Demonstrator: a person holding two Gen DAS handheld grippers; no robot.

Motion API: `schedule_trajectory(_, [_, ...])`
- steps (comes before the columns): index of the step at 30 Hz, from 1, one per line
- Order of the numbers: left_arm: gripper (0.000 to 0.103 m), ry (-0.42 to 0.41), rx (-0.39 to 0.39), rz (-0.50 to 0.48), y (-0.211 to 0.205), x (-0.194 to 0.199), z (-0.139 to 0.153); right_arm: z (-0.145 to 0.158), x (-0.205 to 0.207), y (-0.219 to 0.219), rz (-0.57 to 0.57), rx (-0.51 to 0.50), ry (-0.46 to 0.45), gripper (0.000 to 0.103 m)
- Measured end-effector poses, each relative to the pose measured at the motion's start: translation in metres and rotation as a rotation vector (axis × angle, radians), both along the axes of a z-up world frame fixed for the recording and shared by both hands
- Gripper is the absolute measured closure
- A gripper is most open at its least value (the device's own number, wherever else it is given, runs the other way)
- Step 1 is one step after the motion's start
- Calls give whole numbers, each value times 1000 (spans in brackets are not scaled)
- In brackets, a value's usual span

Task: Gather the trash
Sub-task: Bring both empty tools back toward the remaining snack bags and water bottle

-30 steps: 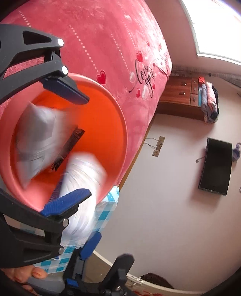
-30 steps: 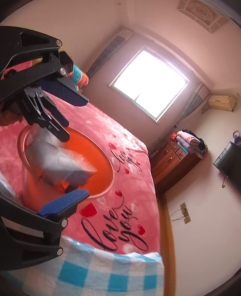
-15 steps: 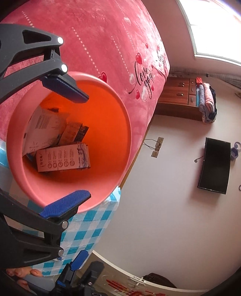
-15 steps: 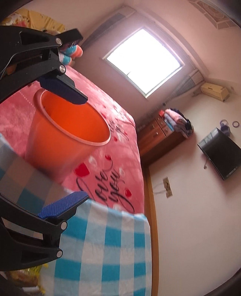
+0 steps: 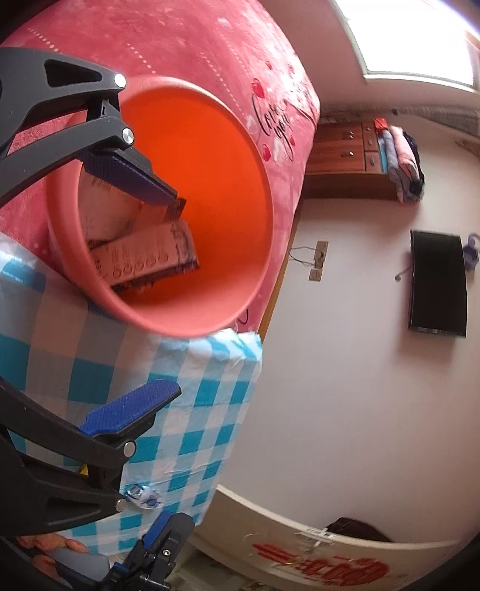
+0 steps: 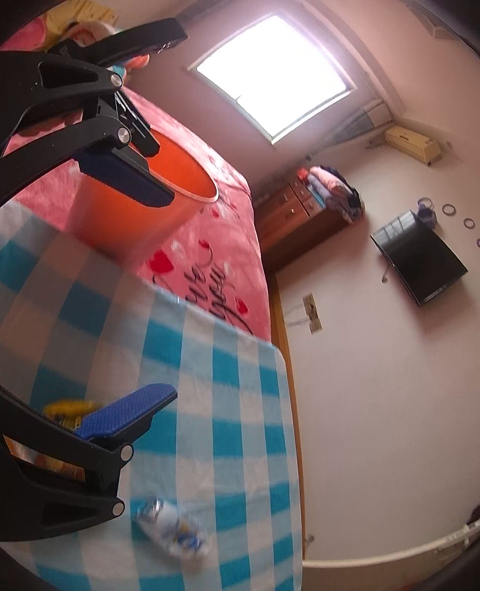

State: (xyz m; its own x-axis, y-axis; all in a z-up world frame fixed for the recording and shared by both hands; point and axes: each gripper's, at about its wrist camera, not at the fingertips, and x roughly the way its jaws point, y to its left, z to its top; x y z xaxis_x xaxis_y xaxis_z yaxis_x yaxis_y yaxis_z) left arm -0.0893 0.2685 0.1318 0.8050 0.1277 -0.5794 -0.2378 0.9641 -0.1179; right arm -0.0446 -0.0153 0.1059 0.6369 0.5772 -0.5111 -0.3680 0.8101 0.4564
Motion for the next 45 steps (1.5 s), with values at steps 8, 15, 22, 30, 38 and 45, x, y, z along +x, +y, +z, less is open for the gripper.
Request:
schedule_trajectory(8, [7,11,25,-91,-45,6,-3,-7,-18,-44,-98,-50,-46,8])
schedule_trajectory(15, [7,29,49,-138,-73,8,-9,-15,-32,-67,-156,-98,-72,8])
schedule_trajectory(22, [7,54,77,-181,-99,9,-15,-20,-42,-86,-199,-124,-94,8])
schedule_trajectory(30, [7,73,105,-211,-121,7,-18,-24,-51,-109,-241,-144,-119,8])
schedule_trajectory(38, [7,100,120,-229,-142,10,-26,-38,-56,-132,-266,-163,-118,8])
schedule_trajectory(45, [7,137,111,-271,-162,10,-38,-50,-52,-168,-324,-145,-84,8])
